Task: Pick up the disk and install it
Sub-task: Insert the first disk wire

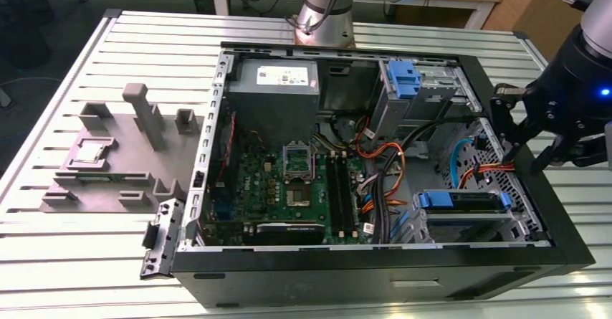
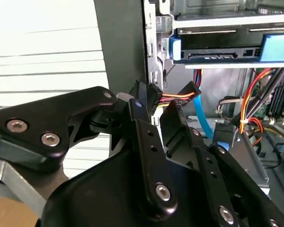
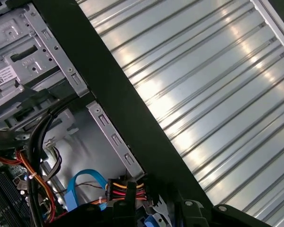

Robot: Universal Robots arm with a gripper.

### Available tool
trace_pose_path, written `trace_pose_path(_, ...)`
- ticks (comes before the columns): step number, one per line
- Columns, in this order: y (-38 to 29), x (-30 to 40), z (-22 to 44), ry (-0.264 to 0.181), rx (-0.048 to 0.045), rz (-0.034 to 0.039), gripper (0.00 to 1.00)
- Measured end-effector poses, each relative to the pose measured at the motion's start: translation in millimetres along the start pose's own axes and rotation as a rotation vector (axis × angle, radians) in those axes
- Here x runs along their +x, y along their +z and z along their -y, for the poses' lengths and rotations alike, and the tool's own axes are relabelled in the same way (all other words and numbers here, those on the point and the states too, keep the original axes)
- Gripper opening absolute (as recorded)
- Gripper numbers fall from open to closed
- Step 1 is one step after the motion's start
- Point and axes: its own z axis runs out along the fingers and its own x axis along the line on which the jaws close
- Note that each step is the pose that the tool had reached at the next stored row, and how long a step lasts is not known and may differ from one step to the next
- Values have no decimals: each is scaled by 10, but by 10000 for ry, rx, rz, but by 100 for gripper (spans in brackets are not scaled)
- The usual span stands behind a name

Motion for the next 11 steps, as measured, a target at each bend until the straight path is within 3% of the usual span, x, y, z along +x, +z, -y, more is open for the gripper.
trace_pose_path(5,11,3,4,-313,-129,208,39)
trace_pose_path(7,11,3,5,-355,-155,234,37)
trace_pose_path(8,12,4,5,-355,-156,234,31)
trace_pose_path(11,14,8,9,-355,-174,257,31)
